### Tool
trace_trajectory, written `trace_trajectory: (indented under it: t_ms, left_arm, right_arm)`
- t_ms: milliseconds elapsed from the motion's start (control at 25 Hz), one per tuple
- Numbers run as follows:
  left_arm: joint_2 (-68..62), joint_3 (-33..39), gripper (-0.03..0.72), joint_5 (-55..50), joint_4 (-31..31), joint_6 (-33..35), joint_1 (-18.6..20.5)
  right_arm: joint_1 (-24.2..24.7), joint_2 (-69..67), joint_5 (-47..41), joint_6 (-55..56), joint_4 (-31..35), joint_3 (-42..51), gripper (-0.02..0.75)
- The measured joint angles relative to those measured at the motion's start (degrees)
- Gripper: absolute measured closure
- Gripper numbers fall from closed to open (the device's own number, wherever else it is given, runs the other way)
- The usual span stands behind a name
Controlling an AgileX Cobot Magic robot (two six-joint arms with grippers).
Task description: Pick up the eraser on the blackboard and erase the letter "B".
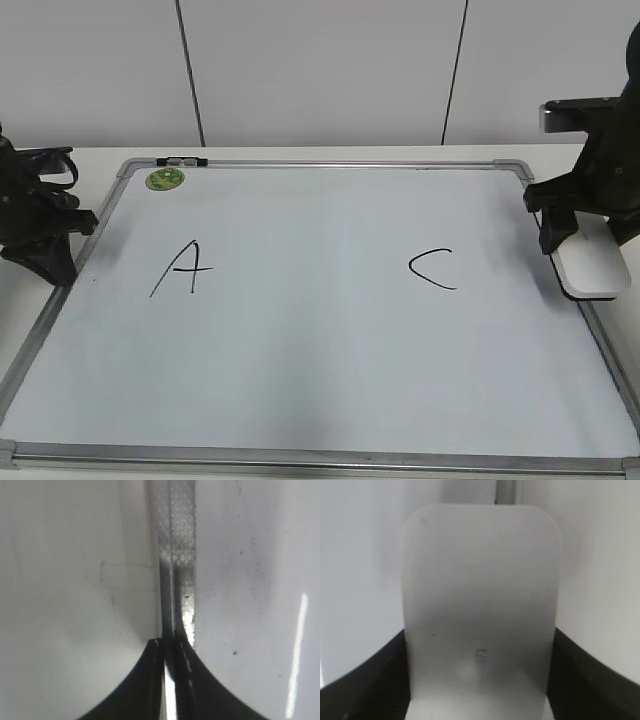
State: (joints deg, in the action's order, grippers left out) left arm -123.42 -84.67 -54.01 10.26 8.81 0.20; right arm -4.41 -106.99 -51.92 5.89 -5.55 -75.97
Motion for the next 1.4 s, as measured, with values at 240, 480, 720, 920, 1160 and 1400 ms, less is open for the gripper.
trace_trajectory:
  t_ms: [240, 480, 720, 920, 1160, 1400]
  left_arm:
    - [0.00, 0.00, 0.674, 0.03, 0.00, 0.00, 0.00]
    - [0.00, 0.00, 0.675, 0.12, 0.00, 0.00, 0.00]
    - [0.00, 0.00, 0.675, 0.35, 0.08, 0.00, 0.00]
    - [0.00, 0.00, 0.675, 0.43, 0.14, 0.00, 0.00]
    - [0.00, 0.00, 0.674, 0.57, 0.14, 0.00, 0.00]
    - [0.00, 0.00, 0.661, 0.59, 0.14, 0.00, 0.00]
  right_arm:
    - [0.00, -4.03, 1.70, 0.60, 1.07, 0.00, 0.189]
    - [0.00, -5.99, 4.03, 1.20, 1.79, 0.00, 0.189]
    - [0.00, -7.90, 4.56, 1.55, 1.99, -0.21, 0.189]
    - [0.00, -8.25, 5.20, 2.02, 2.23, -0.21, 0.165]
    - [0.00, -8.34, 3.90, 2.10, 2.46, -2.12, 0.117]
    - [0.00, -8.34, -4.40, 2.15, 2.46, -11.17, 0.125]
